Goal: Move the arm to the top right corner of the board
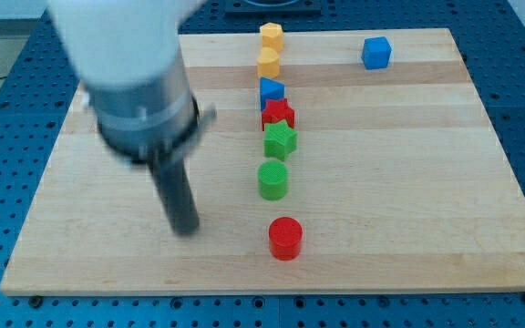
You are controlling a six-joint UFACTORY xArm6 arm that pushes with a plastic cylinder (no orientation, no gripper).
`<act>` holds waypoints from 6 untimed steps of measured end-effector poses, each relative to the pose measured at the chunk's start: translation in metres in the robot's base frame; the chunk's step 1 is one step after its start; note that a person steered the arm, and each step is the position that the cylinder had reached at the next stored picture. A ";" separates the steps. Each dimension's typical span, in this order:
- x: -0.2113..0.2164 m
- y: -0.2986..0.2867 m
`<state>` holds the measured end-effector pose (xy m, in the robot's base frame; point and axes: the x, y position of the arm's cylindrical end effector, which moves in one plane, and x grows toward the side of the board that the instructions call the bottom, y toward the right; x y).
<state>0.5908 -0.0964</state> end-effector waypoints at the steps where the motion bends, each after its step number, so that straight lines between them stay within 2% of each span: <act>1: 0.026 0.010; 2: 0.028 0.014; 3: 0.027 0.074; 4: 0.027 0.172; 5: -0.006 0.243; 6: -0.089 0.292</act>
<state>0.5014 0.1960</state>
